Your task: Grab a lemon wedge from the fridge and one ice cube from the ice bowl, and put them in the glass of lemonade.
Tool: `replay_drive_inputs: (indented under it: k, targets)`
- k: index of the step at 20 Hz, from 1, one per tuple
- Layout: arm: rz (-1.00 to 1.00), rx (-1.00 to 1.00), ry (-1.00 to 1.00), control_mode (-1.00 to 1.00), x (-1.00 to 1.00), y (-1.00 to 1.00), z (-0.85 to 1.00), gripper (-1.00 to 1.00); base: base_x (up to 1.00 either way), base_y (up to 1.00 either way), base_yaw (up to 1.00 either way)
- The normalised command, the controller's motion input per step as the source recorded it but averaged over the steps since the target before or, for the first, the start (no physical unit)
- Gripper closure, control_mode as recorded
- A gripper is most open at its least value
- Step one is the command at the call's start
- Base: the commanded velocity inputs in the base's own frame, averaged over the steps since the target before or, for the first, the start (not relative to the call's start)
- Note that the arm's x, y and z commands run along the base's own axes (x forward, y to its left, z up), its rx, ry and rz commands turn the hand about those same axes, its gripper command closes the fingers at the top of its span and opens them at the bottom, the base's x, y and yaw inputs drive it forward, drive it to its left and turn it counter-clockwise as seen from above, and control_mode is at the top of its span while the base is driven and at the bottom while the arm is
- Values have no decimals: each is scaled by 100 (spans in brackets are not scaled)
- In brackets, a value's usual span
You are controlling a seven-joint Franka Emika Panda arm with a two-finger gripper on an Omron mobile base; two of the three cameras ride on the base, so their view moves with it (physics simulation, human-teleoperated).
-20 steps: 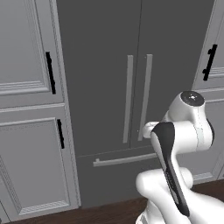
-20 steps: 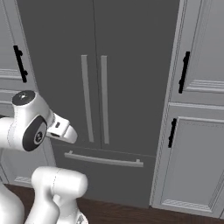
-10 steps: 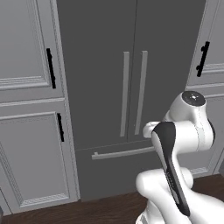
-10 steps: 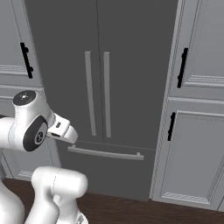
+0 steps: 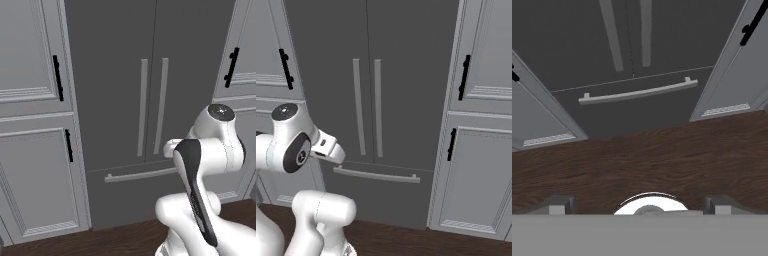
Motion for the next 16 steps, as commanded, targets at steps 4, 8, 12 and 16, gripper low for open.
replay_drive_inputs:
  k: [4, 8, 12, 16]
  targets:
    - [10, 0, 1, -100, 92, -21, 0, -100, 0, 0, 0]
    - [12, 0, 0, -100, 100, -25, 0, -100, 0, 0, 0]
    - [1, -4, -8, -100, 76, -14, 51, -100, 0, 0, 0]
    - [0, -13, -17, -100, 51, 0, 97, -100, 0, 0, 0]
